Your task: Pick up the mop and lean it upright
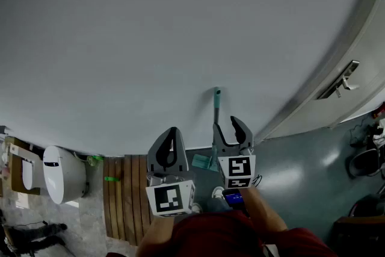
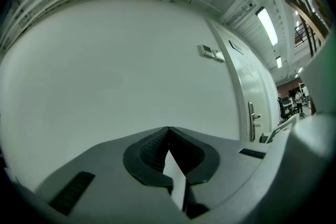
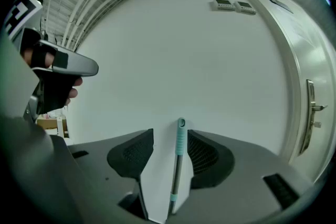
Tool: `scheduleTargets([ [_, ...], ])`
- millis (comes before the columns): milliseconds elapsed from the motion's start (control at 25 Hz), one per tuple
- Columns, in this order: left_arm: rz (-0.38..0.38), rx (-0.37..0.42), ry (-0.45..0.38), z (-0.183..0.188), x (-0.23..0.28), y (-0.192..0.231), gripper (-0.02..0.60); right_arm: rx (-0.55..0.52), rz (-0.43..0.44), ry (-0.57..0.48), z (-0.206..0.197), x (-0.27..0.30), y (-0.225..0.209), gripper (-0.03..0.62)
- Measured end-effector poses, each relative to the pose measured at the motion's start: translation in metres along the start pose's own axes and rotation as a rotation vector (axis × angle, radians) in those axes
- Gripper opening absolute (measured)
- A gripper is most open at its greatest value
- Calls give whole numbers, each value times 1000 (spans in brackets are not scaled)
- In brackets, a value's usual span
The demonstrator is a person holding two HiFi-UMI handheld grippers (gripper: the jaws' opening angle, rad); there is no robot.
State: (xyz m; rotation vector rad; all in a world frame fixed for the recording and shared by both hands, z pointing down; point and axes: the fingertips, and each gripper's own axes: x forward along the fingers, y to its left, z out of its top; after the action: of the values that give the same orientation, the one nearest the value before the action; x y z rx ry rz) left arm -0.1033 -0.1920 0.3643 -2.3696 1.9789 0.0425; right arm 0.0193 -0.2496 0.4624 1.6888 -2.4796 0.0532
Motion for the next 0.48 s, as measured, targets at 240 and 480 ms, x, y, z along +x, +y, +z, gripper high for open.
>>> scheduleTargets([
  [240, -9, 2, 3, -2, 1, -4, 14, 15, -12, -13, 4, -35, -1, 209],
  [480, -8, -1, 8, -4, 1, -4, 14, 24, -24, -11, 2, -46, -3, 209],
])
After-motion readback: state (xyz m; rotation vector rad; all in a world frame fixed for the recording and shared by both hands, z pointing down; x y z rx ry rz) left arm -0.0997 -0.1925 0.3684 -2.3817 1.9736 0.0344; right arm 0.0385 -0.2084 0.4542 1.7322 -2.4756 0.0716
